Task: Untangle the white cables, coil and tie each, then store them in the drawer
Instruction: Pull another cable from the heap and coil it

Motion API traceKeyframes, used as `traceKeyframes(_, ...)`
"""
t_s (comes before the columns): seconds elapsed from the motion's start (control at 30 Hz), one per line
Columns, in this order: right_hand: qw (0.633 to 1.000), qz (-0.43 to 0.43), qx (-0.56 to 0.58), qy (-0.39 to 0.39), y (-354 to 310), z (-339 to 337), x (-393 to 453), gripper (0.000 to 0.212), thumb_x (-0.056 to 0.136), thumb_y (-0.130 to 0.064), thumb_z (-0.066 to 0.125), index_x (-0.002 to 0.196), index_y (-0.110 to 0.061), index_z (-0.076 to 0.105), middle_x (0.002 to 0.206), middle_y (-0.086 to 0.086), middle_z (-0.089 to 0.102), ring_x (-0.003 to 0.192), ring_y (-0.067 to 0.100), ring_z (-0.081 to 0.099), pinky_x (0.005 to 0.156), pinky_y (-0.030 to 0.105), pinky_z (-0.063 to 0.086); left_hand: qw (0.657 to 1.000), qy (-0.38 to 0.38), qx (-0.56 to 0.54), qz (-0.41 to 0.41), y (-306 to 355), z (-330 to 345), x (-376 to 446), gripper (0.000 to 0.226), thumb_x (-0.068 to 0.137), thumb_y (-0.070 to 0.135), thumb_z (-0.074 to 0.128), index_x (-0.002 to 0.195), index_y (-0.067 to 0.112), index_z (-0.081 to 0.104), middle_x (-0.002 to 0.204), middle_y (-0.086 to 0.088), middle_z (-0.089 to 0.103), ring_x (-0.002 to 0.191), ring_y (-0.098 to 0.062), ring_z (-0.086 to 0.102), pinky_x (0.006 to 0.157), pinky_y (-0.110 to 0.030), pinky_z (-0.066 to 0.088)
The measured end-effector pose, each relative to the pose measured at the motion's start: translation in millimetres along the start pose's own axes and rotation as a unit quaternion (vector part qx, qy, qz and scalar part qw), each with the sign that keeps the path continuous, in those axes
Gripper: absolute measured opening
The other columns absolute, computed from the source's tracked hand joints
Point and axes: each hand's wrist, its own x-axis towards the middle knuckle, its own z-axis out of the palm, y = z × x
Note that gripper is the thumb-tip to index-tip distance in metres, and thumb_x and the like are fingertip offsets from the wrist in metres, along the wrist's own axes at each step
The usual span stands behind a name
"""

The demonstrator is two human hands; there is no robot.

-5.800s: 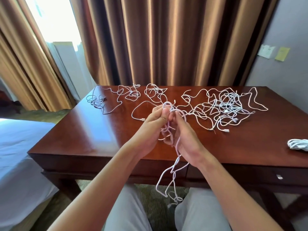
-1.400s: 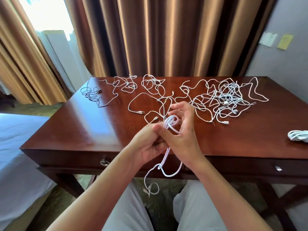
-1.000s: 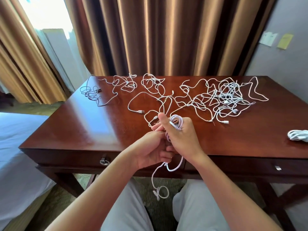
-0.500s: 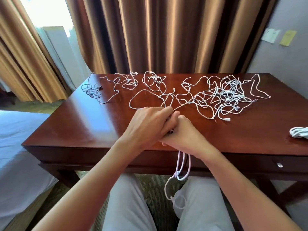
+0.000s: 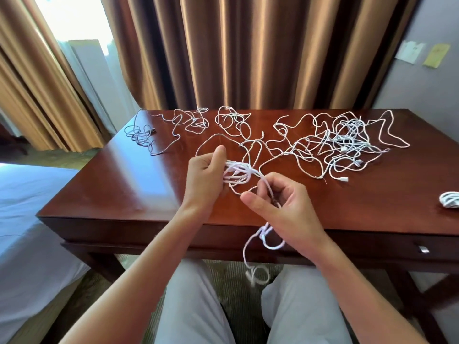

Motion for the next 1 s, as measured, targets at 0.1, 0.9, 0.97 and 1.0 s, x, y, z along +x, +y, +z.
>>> traceKeyframes(0.1, 0.995, -0.036, 0.07, 0.062, 9.3, 20.0, 2.4, 0.046, 0.072, -0.02, 0.091, 0.089, -0.015, 0.049, 0.075, -0.001, 0.055, 0.066, 0.015, 0.053, 0.063, 0.028, 0.048, 0.985, -0.047, -0.093, -0.138, 6.5, 19.0, -17.0, 0.047, 0.101, 0.021, 0.048, 0.059, 0.006, 0.063, 0.056, -0.009, 0.059, 0.046, -0.02, 0.05, 0.048, -0.025, 0.037)
traceKeyframes(0.9, 0.946, -0.015, -0.322, 0.02, 2.5, 6.8, 35.5, 0.036, 0.081, -0.013, 0.069, 0.053, -0.026, 0.05, 0.047, -0.013, 0.054, 0.053, 0.012, 0.053, 0.05, 0.018, 0.032, 0.882, -0.14, 0.318, 0.319, 3.7, 6.2, -12.4, 0.022, 0.103, 0.028, 0.045, 0.091, 0.01, 0.051, 0.073, 0.001, 0.057, 0.064, -0.017, 0.053, 0.062, -0.039, 0.045)
traceKeyframes(0.97, 0.959, -0.01, -0.279, 0.039, 3.2, 7.6, 32.8, 0.035, 0.077, -0.014, 0.076, 0.057, -0.028, 0.05, 0.047, -0.018, 0.055, 0.05, 0.002, 0.053, 0.048, 0.014, 0.034, 0.904, -0.126, 0.269, 0.308, -0.5, 4.9, -10.5, 0.018, 0.103, 0.016, 0.049, 0.087, 0.007, 0.05, 0.065, 0.001, 0.058, 0.056, -0.014, 0.052, 0.057, -0.03, 0.041)
traceKeyframes(1.0, 0.966, -0.006, -0.255, 0.04, 3.5, 7.0, 30.7, 0.027, 0.076, -0.016, 0.079, 0.063, -0.026, 0.057, 0.052, -0.021, 0.06, 0.05, -0.001, 0.055, 0.049, 0.013, 0.037, 0.911, -0.114, 0.257, 0.302, -1.7, 3.4, -9.6, 0.018, 0.102, 0.014, 0.051, 0.085, 0.008, 0.049, 0.064, 0.001, 0.059, 0.055, -0.014, 0.052, 0.056, -0.026, 0.039)
